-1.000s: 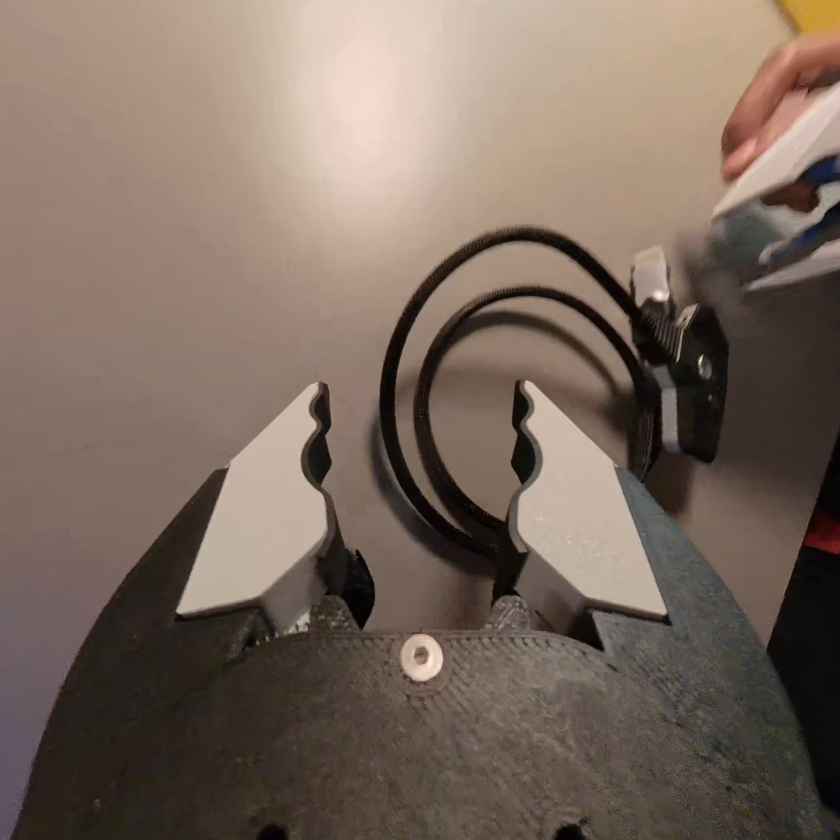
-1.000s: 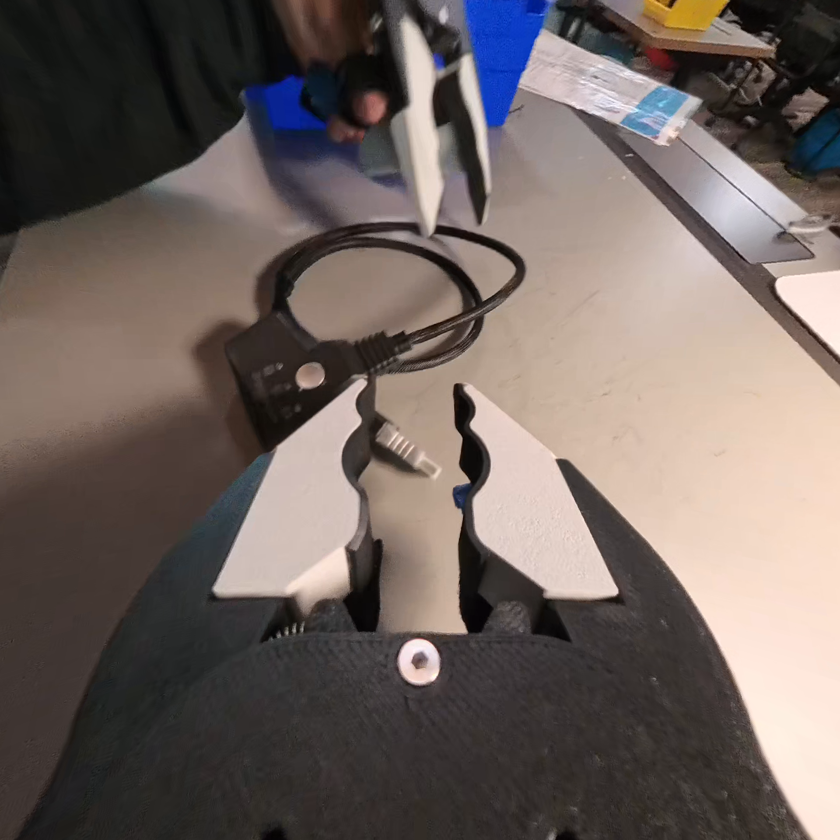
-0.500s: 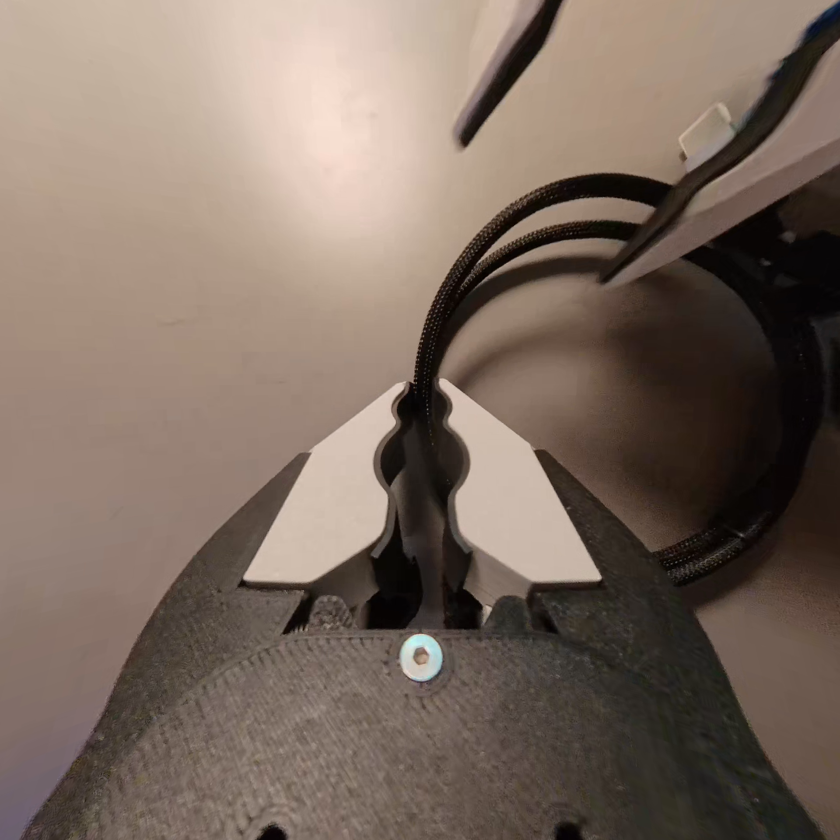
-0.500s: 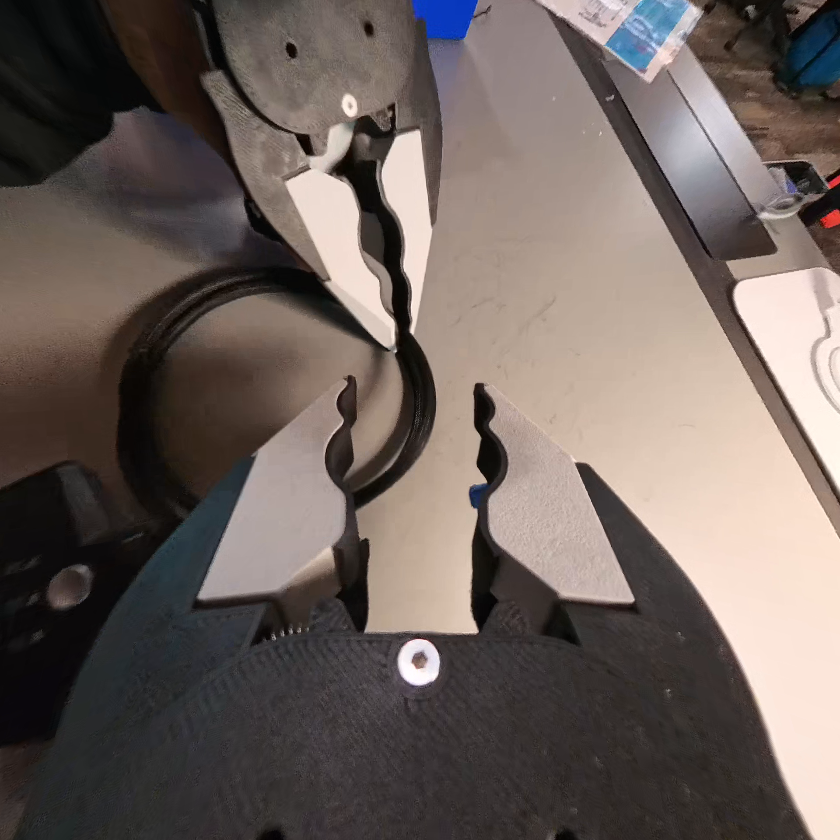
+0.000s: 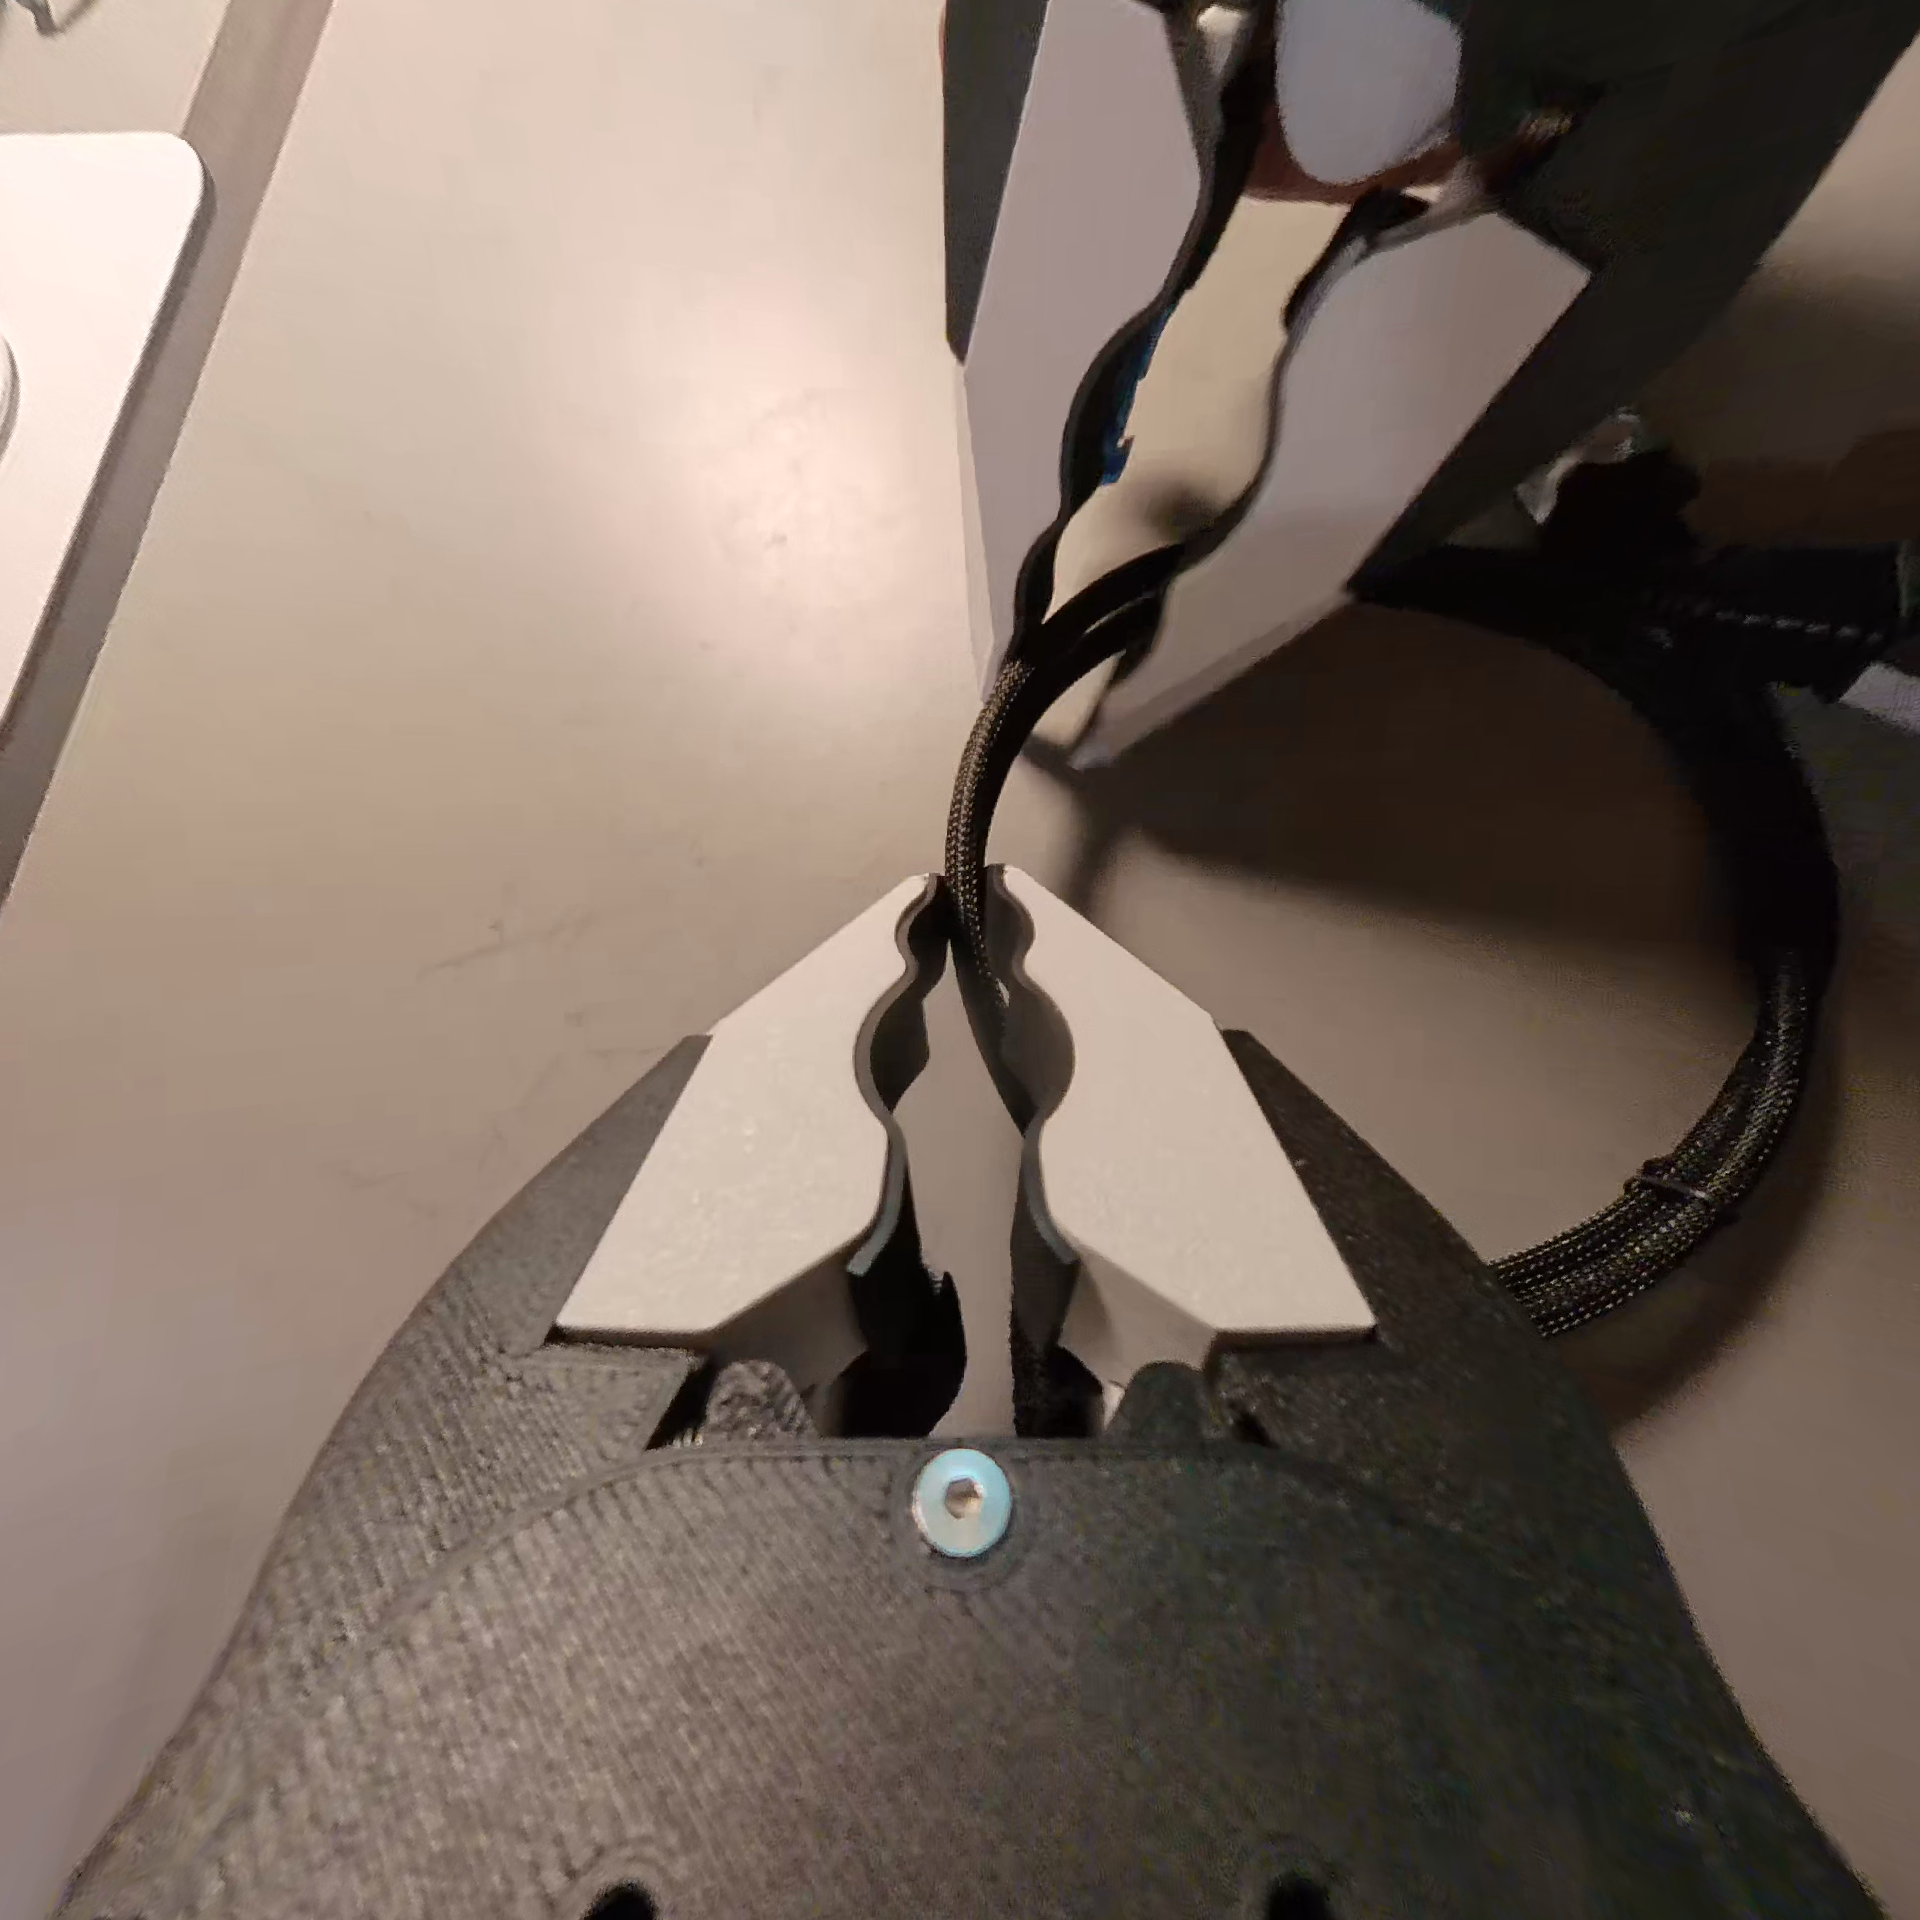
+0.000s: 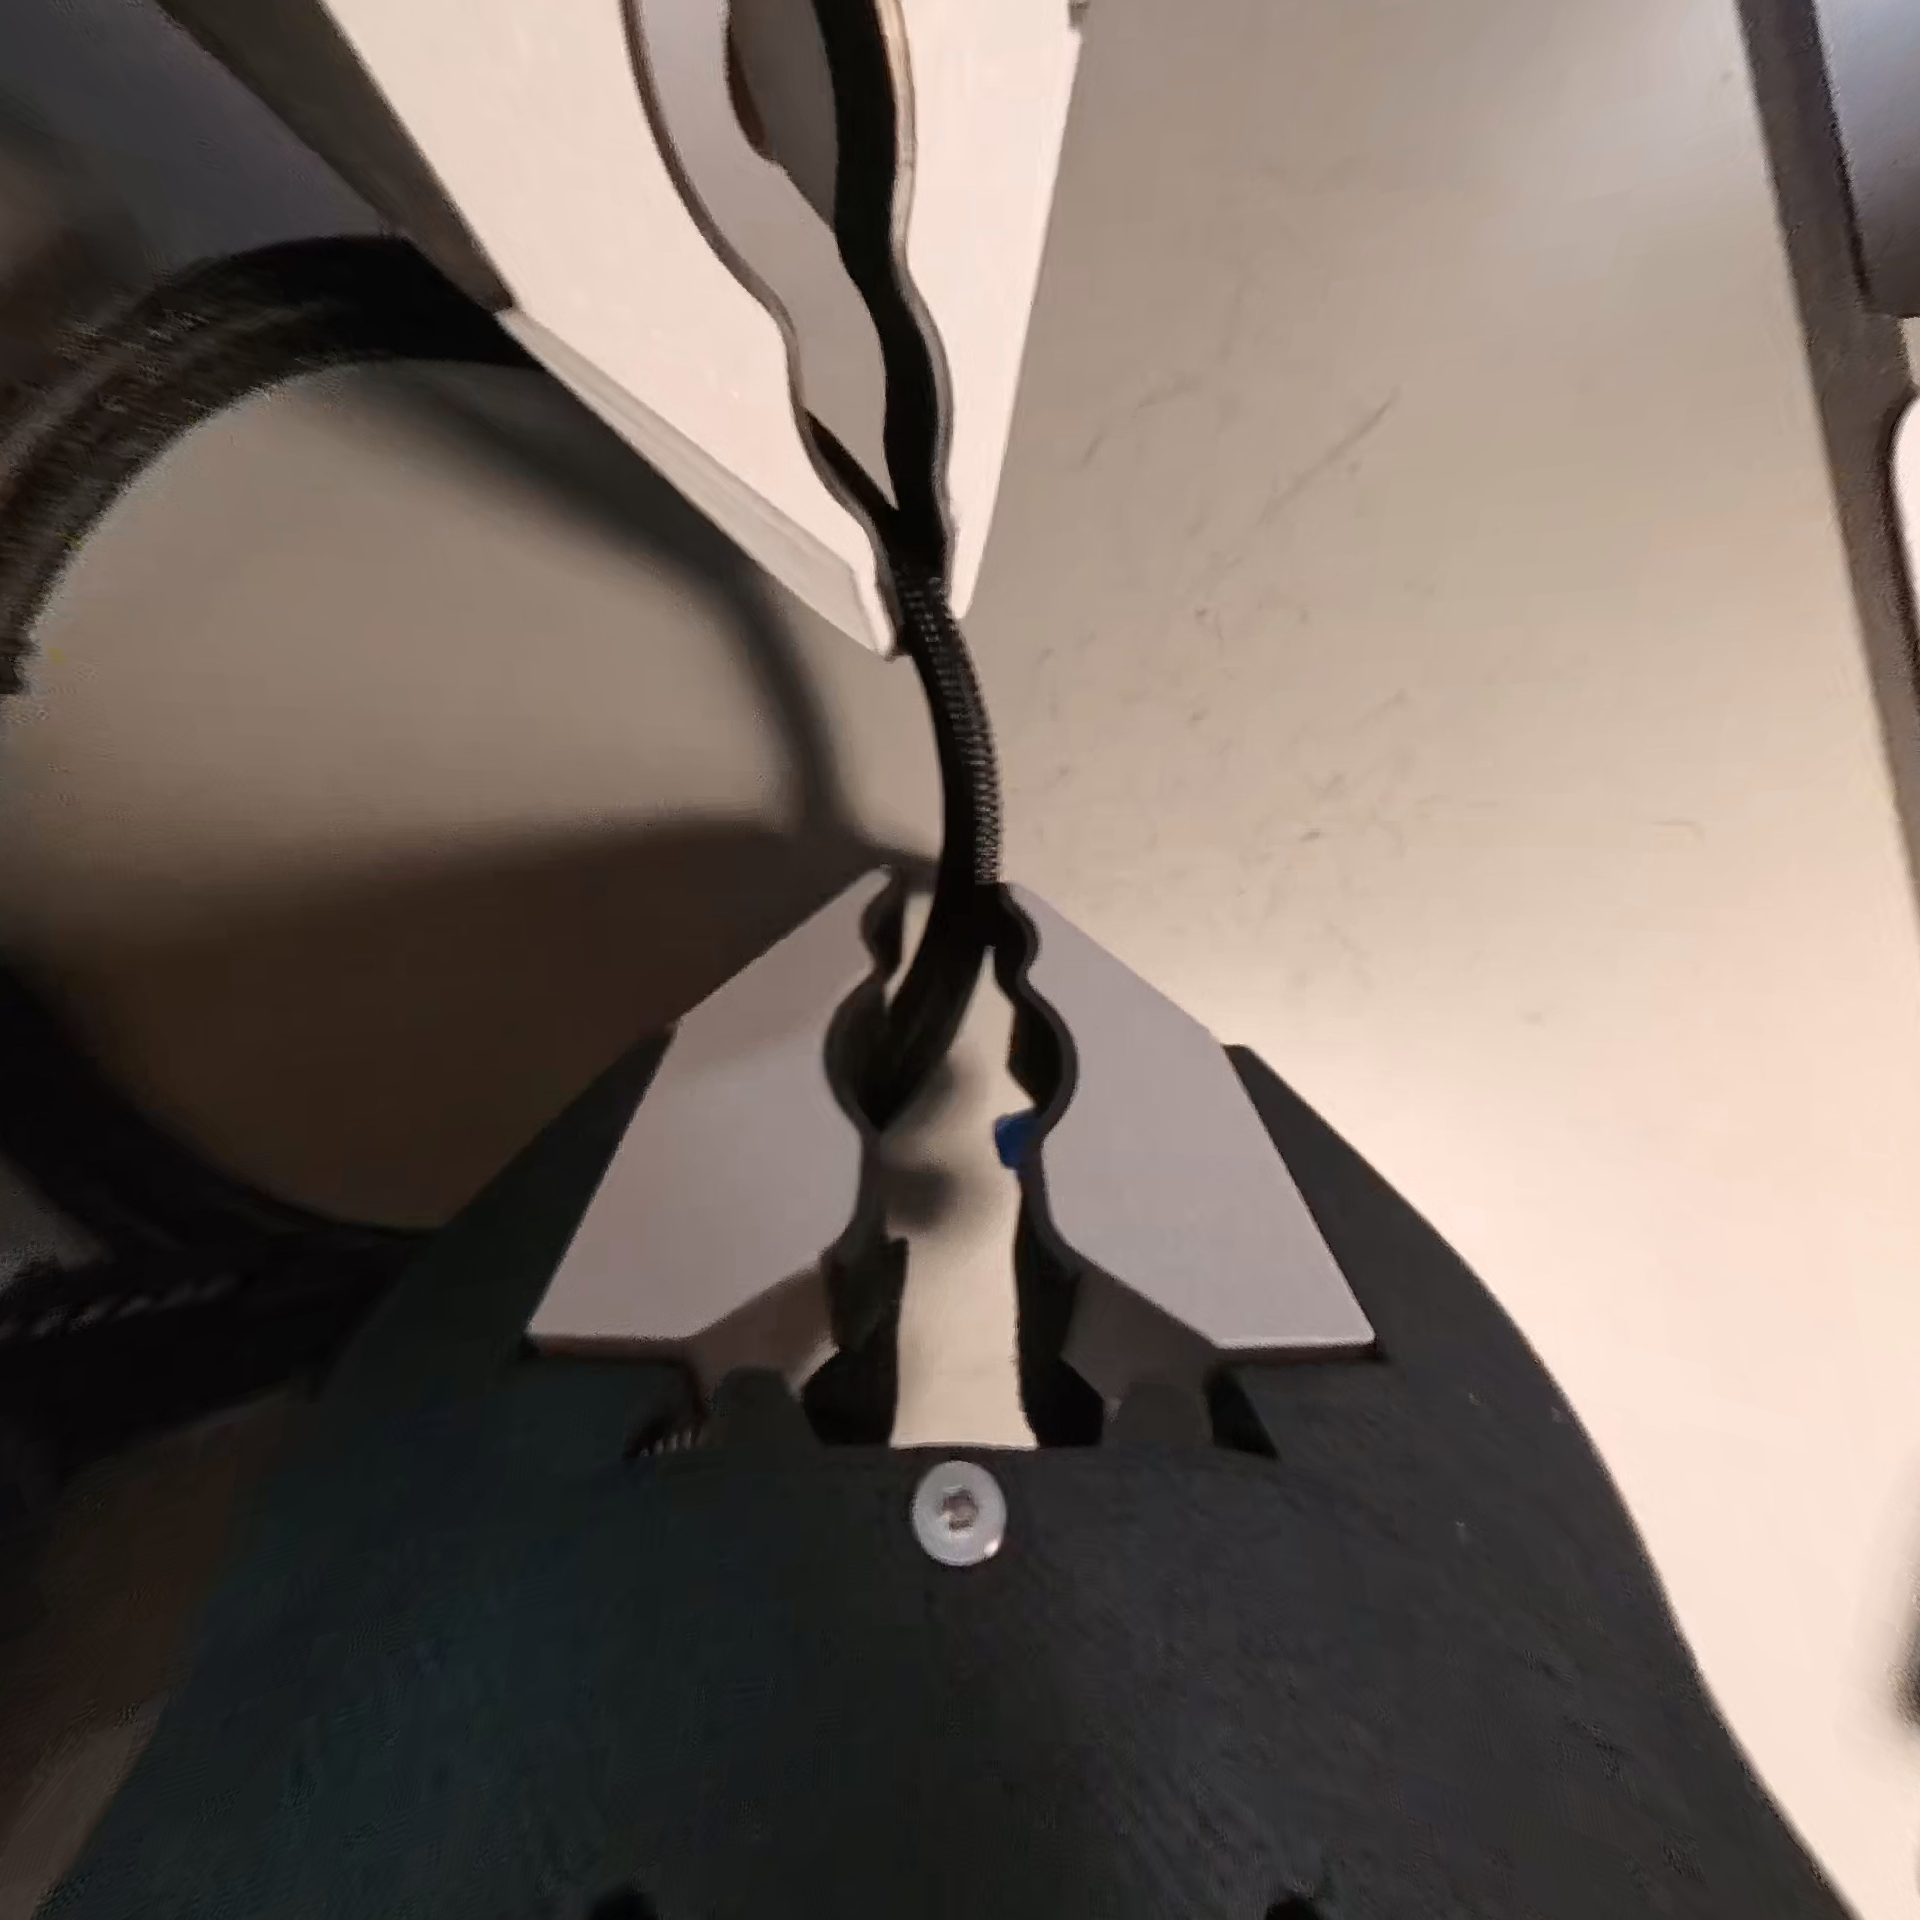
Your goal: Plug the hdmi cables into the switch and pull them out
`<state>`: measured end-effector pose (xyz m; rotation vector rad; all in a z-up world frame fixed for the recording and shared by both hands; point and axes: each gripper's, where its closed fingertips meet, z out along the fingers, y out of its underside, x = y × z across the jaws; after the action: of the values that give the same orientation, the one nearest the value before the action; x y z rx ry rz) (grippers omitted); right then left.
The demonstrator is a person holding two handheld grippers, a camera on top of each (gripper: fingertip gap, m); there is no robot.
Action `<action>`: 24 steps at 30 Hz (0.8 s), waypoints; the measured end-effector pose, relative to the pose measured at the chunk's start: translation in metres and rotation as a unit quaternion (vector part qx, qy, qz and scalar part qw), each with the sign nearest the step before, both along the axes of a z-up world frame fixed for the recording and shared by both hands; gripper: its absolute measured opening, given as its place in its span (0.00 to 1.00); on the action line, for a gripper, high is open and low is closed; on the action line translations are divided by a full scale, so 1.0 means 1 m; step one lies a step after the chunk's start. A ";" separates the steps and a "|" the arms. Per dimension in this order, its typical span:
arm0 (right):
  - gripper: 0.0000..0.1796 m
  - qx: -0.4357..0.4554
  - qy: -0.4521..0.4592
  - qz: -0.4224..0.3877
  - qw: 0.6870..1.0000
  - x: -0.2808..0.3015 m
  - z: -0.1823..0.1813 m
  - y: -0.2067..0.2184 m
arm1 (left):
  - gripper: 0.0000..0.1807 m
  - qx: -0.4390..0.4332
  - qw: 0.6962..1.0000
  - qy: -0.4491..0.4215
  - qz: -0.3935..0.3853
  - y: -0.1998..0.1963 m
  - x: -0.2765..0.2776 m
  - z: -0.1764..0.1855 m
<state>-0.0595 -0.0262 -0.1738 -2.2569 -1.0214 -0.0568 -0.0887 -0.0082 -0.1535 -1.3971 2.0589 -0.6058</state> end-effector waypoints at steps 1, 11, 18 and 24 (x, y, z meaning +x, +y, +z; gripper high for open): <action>0.07 0.005 -0.011 0.003 1.000 0.001 0.000 0.000 | 0.04 -0.002 1.000 0.001 -0.003 -0.001 0.000 -0.002; 0.04 0.119 0.015 -0.053 0.991 0.039 0.076 -0.010 | 0.10 -0.170 0.959 -0.222 0.046 0.027 0.007 0.072; 0.03 0.235 0.001 -0.109 0.966 0.090 0.176 -0.060 | 0.08 -0.212 0.937 -0.247 0.126 0.060 0.010 0.060; 0.03 0.340 -0.060 -0.192 0.919 0.174 0.285 -0.100 | 0.06 -0.161 0.958 -0.172 0.162 0.065 0.016 0.021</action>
<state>0.1143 -0.1266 0.1116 -1.7733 -0.4827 -0.6260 -0.0732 0.0564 -0.1326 -1.6320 1.4645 -0.9911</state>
